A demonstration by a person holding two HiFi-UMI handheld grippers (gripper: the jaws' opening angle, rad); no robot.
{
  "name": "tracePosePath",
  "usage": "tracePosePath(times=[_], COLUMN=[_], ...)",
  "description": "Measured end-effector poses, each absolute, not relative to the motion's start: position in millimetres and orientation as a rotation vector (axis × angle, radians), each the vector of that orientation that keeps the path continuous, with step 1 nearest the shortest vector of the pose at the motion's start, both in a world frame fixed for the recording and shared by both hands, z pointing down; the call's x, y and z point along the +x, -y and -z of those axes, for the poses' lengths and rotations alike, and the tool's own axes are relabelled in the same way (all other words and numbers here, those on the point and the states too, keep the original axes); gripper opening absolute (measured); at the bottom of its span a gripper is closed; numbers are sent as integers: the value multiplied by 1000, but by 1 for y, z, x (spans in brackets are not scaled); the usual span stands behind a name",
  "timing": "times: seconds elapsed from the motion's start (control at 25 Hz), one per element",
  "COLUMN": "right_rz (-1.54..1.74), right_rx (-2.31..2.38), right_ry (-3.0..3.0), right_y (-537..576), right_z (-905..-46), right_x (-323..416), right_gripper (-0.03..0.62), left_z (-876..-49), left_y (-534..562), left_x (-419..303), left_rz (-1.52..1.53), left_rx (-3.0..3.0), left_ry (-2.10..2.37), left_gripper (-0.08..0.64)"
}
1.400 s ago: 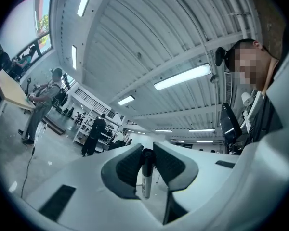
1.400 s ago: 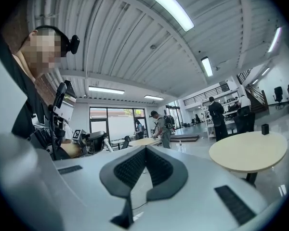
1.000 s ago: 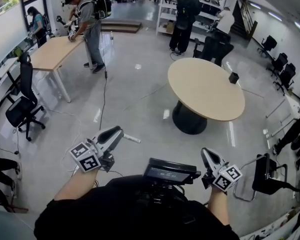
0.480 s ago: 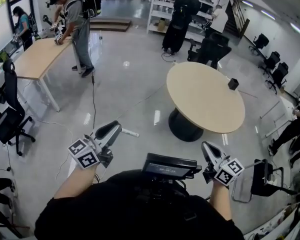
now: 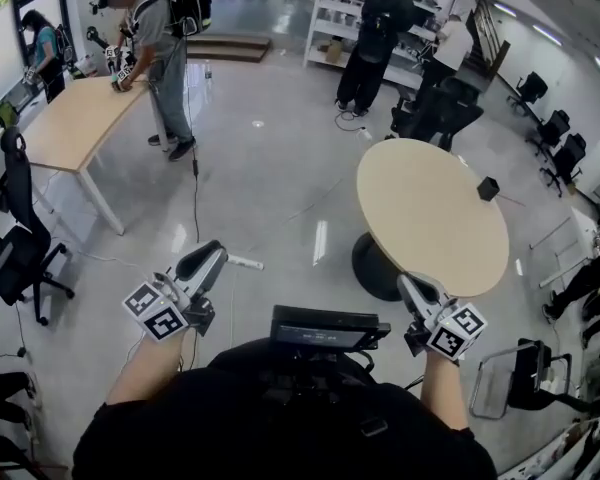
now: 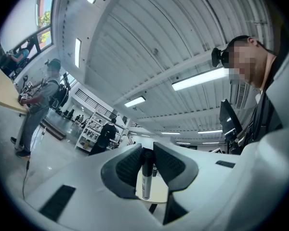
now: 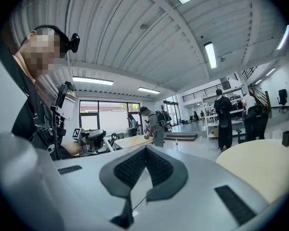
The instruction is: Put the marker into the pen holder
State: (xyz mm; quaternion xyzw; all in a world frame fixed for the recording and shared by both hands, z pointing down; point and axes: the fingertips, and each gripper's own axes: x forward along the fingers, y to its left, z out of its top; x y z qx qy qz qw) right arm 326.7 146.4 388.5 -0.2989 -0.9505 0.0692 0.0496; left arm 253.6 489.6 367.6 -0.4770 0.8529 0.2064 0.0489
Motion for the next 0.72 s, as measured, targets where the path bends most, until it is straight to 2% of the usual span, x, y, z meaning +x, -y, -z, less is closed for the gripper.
tracePosePath(times=[0.36,0.72], right_rz=[-244,-235], right_rx=[-1115,-1314], right_ry=[2837,2774], right_y=[-125,-40], right_z=[-404,-398], right_x=[194,48], right_gripper=[5,5], left_z=[-379,-358], left_y=[-485,-387], left_x=[175,69], left_rz=[-589,-566], left_rx=[-1231,-1079], left_ry=[-2725,-2759], left_gripper=[75,75])
